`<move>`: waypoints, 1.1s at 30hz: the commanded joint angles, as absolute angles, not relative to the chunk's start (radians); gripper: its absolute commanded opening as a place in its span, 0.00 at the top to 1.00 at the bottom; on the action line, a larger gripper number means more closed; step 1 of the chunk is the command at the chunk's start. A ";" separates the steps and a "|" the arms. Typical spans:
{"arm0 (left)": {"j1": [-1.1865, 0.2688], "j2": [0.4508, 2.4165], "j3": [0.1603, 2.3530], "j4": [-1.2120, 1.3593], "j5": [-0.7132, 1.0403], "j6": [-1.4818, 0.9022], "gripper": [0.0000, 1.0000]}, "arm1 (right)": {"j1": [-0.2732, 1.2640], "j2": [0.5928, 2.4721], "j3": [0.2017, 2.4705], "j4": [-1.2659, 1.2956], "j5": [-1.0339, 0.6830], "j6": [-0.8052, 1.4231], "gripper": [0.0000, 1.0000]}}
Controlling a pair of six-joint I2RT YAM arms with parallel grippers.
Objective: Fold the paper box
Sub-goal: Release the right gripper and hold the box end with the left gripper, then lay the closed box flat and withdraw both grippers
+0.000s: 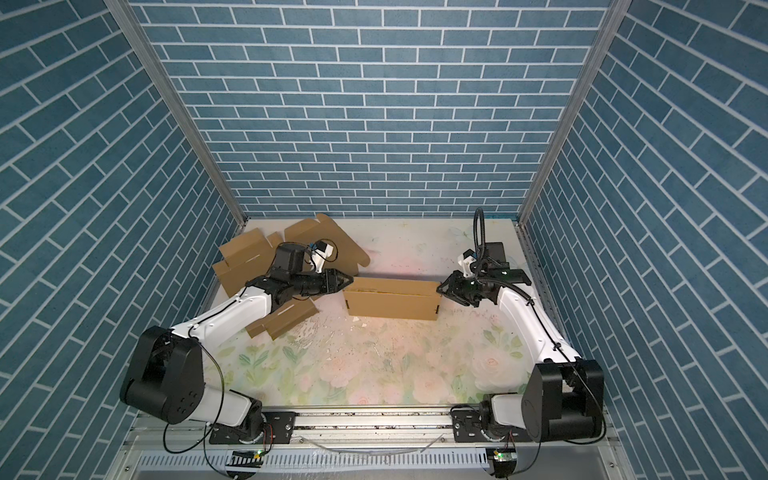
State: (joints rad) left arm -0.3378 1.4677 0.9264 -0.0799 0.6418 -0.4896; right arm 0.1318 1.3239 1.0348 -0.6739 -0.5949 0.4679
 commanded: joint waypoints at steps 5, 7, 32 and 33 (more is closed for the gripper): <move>-0.376 1.470 0.879 -0.182 0.560 -0.489 0.51 | 0.123 1.309 0.999 -0.744 -0.510 0.417 0.68; -0.389 1.444 0.870 -0.186 0.558 -0.493 0.50 | 0.121 1.297 1.008 -0.768 -0.513 0.410 0.67; -0.546 1.221 0.668 -0.387 0.410 -0.596 0.29 | 0.292 1.244 0.760 -0.672 -0.394 0.646 0.29; -0.564 1.239 0.661 -0.364 0.409 -0.611 0.28 | 0.310 1.275 0.751 -0.632 -0.403 0.660 0.29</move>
